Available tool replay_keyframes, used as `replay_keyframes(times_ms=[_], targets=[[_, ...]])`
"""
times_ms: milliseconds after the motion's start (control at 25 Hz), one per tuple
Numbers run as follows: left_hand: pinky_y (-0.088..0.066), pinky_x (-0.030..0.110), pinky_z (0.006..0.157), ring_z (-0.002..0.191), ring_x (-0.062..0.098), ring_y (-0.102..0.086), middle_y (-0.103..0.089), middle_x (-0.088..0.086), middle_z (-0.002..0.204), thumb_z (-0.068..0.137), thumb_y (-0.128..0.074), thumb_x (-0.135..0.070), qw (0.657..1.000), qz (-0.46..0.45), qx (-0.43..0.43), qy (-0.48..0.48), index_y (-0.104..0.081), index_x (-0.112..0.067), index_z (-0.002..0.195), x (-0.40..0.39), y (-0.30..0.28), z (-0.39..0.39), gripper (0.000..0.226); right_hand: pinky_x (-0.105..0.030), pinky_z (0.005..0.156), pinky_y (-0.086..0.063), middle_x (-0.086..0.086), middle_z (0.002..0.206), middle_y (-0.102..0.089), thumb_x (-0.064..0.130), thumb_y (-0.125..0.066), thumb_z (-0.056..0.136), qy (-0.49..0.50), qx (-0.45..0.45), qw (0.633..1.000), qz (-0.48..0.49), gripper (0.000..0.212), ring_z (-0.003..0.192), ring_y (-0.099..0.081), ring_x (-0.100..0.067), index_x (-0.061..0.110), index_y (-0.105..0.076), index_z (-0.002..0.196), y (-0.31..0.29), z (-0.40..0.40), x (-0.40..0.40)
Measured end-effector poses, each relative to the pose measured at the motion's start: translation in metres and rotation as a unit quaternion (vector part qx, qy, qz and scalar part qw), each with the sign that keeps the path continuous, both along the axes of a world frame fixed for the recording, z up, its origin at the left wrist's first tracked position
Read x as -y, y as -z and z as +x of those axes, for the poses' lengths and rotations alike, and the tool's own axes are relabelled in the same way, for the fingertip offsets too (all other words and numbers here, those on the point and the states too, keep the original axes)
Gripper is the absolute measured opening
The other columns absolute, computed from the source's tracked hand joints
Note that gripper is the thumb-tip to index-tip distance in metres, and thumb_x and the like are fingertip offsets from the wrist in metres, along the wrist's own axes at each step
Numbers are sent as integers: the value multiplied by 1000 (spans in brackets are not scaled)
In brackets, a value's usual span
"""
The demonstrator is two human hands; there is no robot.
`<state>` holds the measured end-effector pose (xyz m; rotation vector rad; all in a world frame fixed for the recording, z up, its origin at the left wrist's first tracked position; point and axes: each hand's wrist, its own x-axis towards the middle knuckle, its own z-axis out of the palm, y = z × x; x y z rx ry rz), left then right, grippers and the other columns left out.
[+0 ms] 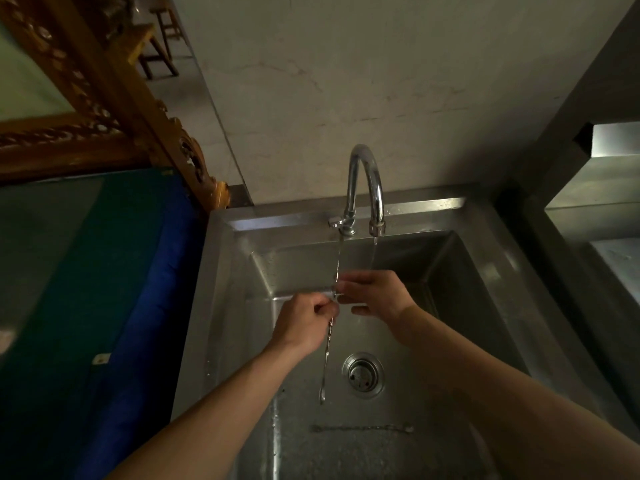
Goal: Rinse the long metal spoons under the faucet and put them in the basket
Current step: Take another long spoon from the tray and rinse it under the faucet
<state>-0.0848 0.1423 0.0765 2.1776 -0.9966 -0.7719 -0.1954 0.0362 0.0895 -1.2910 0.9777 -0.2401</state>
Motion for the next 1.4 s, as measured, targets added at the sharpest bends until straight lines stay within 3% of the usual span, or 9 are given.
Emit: replay_keyframes(times_ms=[160,280,560,680,840,1080,1400], targets=[[-34,11,51,52,-4,-50,-58,-11,55,88,-59,-21,1000,-4,-10,14,-58,-26,54,9,-5,-4,35,-24,67,-49,-1,86,-74,13,-68,87,41,15,998,48,8,71,-70,-8,18,-71,93,-2,4,3],[-41,23,60,59,4,-55,-65,-6,64,89,-57,-24,1000,0,-29,12,-65,-21,64,13,-6,-6,27,-28,69,-48,-1,84,-74,15,-68,87,87,27,991,94,12,73,-69,-11,12,-71,98,-1,3,8],[-42,16,59,59,0,-55,-62,-10,62,94,-53,-21,996,24,-63,55,-67,-23,70,-2,7,-8,27,-28,67,-49,-2,81,-75,23,-66,89,128,23,985,111,14,72,-71,-12,12,-71,95,11,-8,17],[-39,11,55,56,-2,-52,-59,-11,59,94,-52,-20,996,25,-55,70,-68,-20,73,-5,8,-9,26,-30,67,-51,-2,79,-77,33,-61,92,149,10,984,95,23,69,-73,-13,14,-72,87,14,-9,19],[-41,16,59,56,-2,-52,-60,-11,59,93,-52,-23,995,37,-30,85,-67,-21,72,-3,5,-10,26,-28,63,-52,-1,75,-77,42,-60,91,158,-4,985,61,32,67,-74,-14,13,-73,85,16,-8,24],[-47,27,70,69,13,-60,-62,-10,64,91,-53,-25,995,42,-15,84,-64,-26,66,5,0,-13,27,-20,47,-52,-1,64,-74,38,-74,81,176,-18,984,-1,29,57,-71,-11,10,-72,79,14,-5,30],[-51,29,74,82,18,-66,-70,-4,78,92,-52,-25,996,52,4,76,-68,-21,73,9,-5,-14,24,-19,46,-49,-3,63,-72,35,-72,84,185,-18,983,0,25,54,-68,-11,11,-71,76,17,-4,35]])
